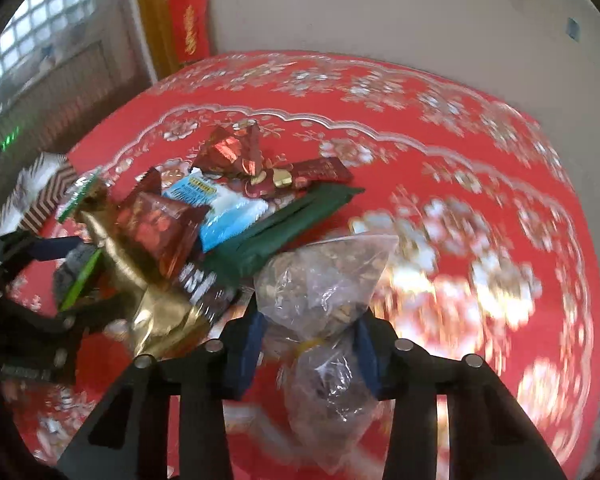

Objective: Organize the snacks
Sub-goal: 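Grasp the clear nut bag with the right tool while the left grasps the black-green snack, then carry nut bag and black-green snack to the white tray and release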

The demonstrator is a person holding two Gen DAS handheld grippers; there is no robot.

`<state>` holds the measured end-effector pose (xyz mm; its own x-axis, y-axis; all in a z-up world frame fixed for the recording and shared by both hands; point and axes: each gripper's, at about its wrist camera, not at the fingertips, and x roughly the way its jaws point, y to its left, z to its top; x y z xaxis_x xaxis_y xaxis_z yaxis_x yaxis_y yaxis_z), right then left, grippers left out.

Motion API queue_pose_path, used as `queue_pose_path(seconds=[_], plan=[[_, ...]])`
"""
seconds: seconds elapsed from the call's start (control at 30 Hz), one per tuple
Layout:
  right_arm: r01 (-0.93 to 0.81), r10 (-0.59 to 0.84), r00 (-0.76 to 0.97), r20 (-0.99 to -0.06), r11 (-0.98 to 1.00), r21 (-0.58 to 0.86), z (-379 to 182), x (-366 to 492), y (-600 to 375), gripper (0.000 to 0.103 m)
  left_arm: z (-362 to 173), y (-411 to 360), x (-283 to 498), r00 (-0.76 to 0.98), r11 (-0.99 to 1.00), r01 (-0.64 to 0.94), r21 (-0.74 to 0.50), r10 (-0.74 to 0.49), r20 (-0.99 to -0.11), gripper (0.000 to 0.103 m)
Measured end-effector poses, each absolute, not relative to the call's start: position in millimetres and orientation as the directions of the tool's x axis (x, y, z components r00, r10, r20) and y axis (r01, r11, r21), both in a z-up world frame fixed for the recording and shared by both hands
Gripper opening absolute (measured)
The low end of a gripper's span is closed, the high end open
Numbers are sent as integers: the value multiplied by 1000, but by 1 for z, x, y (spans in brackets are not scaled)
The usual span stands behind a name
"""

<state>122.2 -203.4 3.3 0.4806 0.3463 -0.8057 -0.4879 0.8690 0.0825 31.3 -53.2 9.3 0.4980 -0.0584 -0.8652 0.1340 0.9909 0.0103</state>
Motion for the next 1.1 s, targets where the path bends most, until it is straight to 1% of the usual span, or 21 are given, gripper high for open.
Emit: queue_pose_path(seconds=[0.03,0.07,0.13,0.27,0.43,0.53,0.77,1.1], plan=[[-472,341,486,-805,877,87,4,113,-208,42,12,-51,30,505,991,137,11,-60,-861,46],[-463,344,489,-801,881,96,4,104,-212,42,14,-49,29,504,991,136,12,-58,-862,40],[-438,363,511,-779,890,127,7,83,-221,42,15,-44,28,497,990,142,-17,-86,-864,35],[-389,385,563,-732,904,177,12,47,-234,42,20,-36,18,514,988,151,-28,-102,-852,29],[-372,430,613,-663,897,238,26,6,-236,42,22,-27,5,507,985,164,-50,-128,-853,28],[-383,471,611,-636,879,283,34,-6,-230,42,27,-17,-5,509,984,164,-69,-144,-849,28],[-417,499,597,-628,862,289,42,-16,-203,42,41,4,-22,530,983,163,-82,-157,-833,28],[-479,536,589,-605,834,273,57,-25,-159,42,61,31,-39,578,989,137,-54,-124,-807,28]])
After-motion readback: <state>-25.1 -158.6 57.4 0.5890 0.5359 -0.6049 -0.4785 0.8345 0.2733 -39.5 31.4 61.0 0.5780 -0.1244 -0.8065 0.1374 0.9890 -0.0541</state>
